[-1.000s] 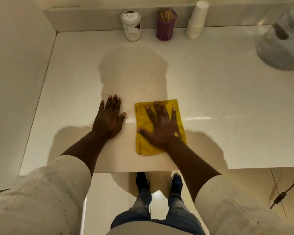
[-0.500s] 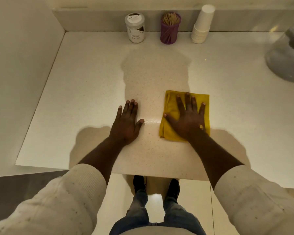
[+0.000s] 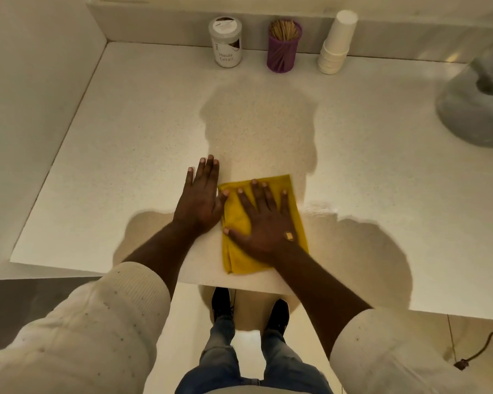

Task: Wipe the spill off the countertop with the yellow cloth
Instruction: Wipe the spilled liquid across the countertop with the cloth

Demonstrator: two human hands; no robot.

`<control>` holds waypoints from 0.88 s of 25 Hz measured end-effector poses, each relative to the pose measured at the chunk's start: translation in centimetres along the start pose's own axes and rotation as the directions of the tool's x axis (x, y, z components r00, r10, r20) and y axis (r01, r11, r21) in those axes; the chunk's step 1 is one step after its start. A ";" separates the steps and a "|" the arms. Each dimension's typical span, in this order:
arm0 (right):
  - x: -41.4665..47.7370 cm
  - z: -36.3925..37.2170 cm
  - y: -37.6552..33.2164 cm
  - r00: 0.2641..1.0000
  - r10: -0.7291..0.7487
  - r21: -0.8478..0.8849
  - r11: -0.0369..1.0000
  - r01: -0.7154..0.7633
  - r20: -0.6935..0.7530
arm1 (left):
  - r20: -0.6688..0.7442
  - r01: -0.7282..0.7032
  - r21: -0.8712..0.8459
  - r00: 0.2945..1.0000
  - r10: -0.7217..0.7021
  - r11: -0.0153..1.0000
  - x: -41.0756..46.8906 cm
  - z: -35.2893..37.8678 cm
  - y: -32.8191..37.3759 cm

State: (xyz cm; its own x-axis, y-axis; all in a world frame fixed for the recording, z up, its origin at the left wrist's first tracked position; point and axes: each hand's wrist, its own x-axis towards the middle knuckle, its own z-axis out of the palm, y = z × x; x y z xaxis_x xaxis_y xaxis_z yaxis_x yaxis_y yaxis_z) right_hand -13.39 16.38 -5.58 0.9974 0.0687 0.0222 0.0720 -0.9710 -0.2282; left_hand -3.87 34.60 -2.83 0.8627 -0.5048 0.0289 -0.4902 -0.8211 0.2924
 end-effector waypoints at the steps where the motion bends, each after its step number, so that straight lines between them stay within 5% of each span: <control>1: -0.3 -0.1 0.4 1.000 0.002 0.001 1.000 -0.002 0.000 | 0.001 -0.011 -0.001 1.000 0.011 1.000 0.1 0.0 0.0; 13: 8.3 -1.6 2.0 0.979 0.193 -0.065 0.980 -0.189 0.059 | 0.034 0.079 0.064 0.996 -0.082 0.995 4.5 -2.3 -8.4; 22: 20.4 -0.4 -1.5 0.976 0.213 -0.054 0.976 -0.211 0.048 | -0.039 0.076 -0.180 0.996 -0.084 0.981 8.7 -2.3 -11.7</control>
State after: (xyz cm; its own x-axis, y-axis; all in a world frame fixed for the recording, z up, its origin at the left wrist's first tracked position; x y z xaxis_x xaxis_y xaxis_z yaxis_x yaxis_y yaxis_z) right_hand 6.84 19.10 -4.40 0.9889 -0.1290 -0.0733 -0.1401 -0.9745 -0.1750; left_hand 9.68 40.45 -3.80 0.9050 -0.4234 0.0411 -0.3932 -0.7956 0.4608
